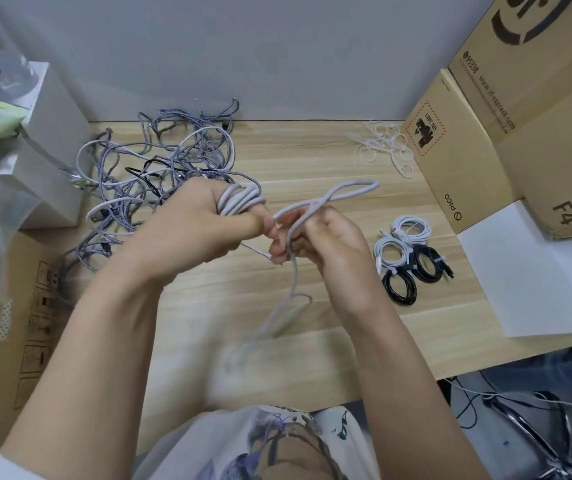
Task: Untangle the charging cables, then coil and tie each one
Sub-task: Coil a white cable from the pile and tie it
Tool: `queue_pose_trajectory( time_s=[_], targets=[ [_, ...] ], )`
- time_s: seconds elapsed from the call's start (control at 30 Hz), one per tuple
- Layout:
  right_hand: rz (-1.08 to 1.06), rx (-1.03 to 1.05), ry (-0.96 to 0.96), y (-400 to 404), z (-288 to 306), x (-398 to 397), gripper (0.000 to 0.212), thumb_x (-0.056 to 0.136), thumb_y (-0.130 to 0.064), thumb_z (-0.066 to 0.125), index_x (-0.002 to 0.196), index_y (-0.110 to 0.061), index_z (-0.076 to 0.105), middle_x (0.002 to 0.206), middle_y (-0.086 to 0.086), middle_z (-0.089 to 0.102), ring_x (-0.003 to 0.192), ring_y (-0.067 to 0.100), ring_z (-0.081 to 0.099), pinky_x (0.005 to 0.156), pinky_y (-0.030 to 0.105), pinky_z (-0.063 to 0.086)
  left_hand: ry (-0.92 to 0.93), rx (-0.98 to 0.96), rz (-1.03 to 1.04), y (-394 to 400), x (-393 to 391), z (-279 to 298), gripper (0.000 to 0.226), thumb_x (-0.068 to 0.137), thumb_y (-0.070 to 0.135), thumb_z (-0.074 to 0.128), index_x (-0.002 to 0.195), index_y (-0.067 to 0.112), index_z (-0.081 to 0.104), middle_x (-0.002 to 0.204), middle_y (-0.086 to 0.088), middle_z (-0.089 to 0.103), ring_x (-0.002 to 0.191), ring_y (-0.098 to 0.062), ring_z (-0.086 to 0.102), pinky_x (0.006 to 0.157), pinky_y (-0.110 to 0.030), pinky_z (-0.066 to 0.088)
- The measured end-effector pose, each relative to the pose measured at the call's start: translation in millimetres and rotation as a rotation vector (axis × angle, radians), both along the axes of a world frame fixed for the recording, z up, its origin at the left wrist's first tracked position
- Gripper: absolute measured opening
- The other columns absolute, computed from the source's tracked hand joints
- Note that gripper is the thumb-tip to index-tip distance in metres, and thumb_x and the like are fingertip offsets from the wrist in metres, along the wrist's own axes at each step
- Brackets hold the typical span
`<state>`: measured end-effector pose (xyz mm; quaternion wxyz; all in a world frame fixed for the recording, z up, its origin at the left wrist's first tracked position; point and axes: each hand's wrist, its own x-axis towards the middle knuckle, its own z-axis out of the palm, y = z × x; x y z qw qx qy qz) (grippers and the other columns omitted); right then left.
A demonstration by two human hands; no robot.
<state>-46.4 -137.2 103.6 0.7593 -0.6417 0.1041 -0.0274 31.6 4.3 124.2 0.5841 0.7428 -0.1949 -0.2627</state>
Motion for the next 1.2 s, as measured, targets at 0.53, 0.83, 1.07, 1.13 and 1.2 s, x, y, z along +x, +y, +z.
queue_pose_trajectory(
  time_s=[0.53,0.83,1.07,1.13,1.2],
  targets=[
    [-0.411,-0.321,0.054,-24,-4,1,0.046,0.086,-0.044,0.054,0.047,-0.023,0.040,0.051,-0.002,0.032,0.049,0.012,0.027,0.051,0.029,0.024,-0.066,0.243,0.072,0,3,-14,0.025,0.078,0.035,0.073,0.061,0.016,0.070,0.034,0.009,0.039,0.035,-0.005,0.033,0.038,-0.013,0.024],
    [-0.185,-0.630,0.129,-29,-31,5,0.022,0.093,-0.016,0.056,0.078,-0.028,0.064,0.075,-0.018,0.061,0.073,-0.002,0.053,0.070,0.024,0.039,0.123,-0.212,-0.081,-1,-2,-8,0.024,0.065,0.036,0.066,0.053,0.015,0.067,0.033,0.008,0.029,0.033,-0.010,0.022,0.040,-0.014,0.023],
    [0.281,-0.394,-0.035,-12,-10,-5,0.023,0.090,-0.020,0.046,0.072,-0.028,0.059,0.066,-0.018,0.053,0.067,0.001,0.043,0.067,0.022,0.034,0.098,-0.141,0.141,-13,4,-12,0.022,0.076,0.024,0.071,0.055,0.017,0.066,0.039,0.000,0.030,0.036,-0.011,0.022,0.038,-0.015,0.020],
    [0.291,-0.289,-0.094,-14,-4,-7,0.024,0.090,-0.017,0.042,0.074,-0.024,0.059,0.071,-0.003,0.052,0.069,0.001,0.044,0.067,0.019,0.035,0.084,-0.081,0.195,-14,4,-16,0.022,0.076,0.022,0.073,0.060,0.009,0.066,0.046,-0.008,0.035,0.040,-0.013,0.024,0.041,-0.019,0.019],
    [0.263,-0.140,-0.119,-15,2,-7,0.025,0.089,-0.018,0.045,0.072,-0.026,0.061,0.068,0.009,0.046,0.062,0.002,0.040,0.058,0.015,0.031,0.085,-0.032,0.190,-15,2,-20,0.022,0.076,0.021,0.073,0.061,0.006,0.066,0.042,-0.003,0.033,0.039,-0.013,0.023,0.043,-0.022,0.018]
  ],
)
